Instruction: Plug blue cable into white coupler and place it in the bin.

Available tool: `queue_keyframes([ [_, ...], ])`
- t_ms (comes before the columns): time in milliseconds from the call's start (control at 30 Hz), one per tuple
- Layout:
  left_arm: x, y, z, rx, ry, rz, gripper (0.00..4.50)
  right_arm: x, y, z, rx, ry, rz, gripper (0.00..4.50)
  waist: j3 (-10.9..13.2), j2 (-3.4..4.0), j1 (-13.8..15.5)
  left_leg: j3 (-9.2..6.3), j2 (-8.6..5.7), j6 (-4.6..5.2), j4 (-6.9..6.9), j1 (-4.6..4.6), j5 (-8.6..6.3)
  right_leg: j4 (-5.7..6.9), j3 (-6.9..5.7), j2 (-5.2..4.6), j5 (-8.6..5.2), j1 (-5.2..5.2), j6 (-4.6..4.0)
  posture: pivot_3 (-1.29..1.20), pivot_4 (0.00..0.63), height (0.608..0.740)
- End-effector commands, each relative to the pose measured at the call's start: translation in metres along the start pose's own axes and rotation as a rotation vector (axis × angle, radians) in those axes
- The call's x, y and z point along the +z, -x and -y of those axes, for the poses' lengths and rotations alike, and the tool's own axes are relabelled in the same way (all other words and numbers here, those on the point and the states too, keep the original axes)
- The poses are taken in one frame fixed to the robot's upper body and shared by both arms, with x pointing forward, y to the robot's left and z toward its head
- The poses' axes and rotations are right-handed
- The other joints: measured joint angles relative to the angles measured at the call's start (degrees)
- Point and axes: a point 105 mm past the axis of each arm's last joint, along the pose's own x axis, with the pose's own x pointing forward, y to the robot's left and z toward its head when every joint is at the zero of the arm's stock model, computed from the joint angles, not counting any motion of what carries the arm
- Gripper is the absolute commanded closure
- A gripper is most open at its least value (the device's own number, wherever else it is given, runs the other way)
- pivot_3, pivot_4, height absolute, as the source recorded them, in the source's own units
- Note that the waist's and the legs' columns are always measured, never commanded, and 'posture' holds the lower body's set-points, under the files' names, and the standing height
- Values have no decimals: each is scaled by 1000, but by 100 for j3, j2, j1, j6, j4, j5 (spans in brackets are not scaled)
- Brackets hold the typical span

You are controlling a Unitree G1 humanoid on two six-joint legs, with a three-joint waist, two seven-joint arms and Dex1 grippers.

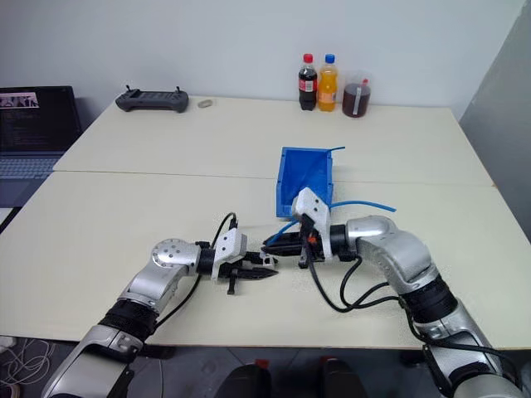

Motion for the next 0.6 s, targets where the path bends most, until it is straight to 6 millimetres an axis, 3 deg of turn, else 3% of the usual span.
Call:
queue_keyframes([
  [33, -4, 0, 8, -55, -1, -9, 3699, 1, -3, 0, 11, 118, 2, 4388, 0, 0, 1, 1, 0, 0, 2, 0, 0, 2, 1, 0, 0, 0, 0, 0, 150, 740],
  [600, 2, -1, 7, -47, 28, 13, 3699, -19, -7, 1, 72, 168, -110, 4388, -2, 2, 1, -3, 2, 0, 4, 8, 0, 8, -2, -1, 0, 4, -1, 0, 150, 740],
])
